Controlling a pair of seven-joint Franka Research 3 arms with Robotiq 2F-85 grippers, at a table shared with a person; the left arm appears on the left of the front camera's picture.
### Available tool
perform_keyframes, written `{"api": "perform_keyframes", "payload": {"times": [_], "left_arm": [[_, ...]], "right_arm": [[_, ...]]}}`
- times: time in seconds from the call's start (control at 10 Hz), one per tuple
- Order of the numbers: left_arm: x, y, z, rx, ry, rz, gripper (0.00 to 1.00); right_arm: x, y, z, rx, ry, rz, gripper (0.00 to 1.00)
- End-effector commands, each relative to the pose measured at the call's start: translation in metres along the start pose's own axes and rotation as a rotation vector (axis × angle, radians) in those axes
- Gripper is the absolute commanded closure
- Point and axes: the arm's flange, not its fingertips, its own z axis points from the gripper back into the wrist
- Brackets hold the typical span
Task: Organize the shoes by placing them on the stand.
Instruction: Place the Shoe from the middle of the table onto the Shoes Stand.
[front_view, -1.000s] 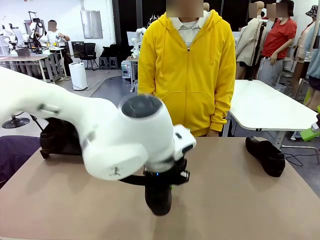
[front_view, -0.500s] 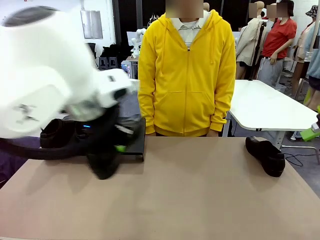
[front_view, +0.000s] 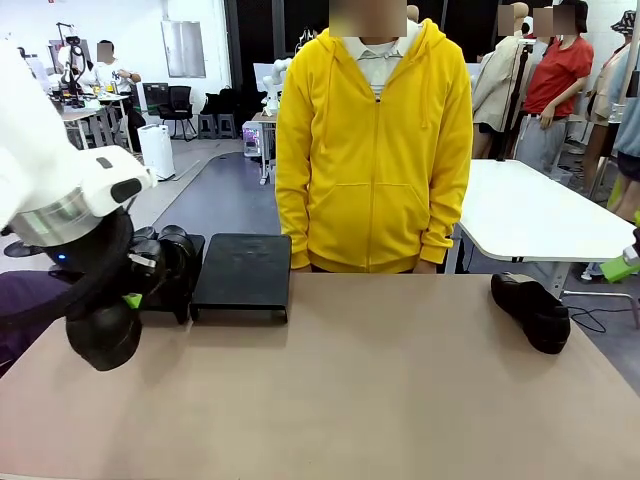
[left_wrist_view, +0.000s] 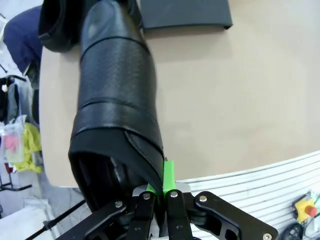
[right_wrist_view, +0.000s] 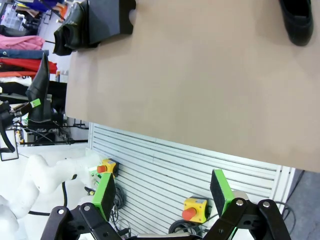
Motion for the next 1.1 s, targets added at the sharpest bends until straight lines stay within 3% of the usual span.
{"api": "perform_keyframes", "payload": {"times": [0.0, 0.3, 0.4, 0.6, 0.8, 1.0], "left_arm": [[0.007, -0.018, 0.004, -0.047, -0.011, -0.067, 1.0], [-0.001, -0.02, 0.001, -0.019, 0.003, -0.048, 1.0], [0.013, -0.03, -0.008, -0.027, 0.019, -0.169, 1.0], [0.077, -0.03, -0.041, -0.092, -0.087, -0.258, 1.0], [0.143, -0.03, -0.09, -0.095, -0.096, -0.232, 1.0], [0.184, -0.037, -0.142, -0.125, -0.047, -0.229, 1.0]], "right_arm": [[0.001, 0.0, 0.003, 0.006, 0.001, 0.001, 0.0], [0.001, 0.0, 0.003, 0.006, 0.001, 0.001, 0.0], [0.001, 0.0, 0.003, 0.006, 0.001, 0.001, 0.0], [0.001, 0.0, 0.003, 0.006, 0.001, 0.001, 0.0], [0.001, 0.0, 0.003, 0.006, 0.001, 0.001, 0.0], [0.001, 0.0, 0.003, 0.006, 0.001, 0.001, 0.0]]}}
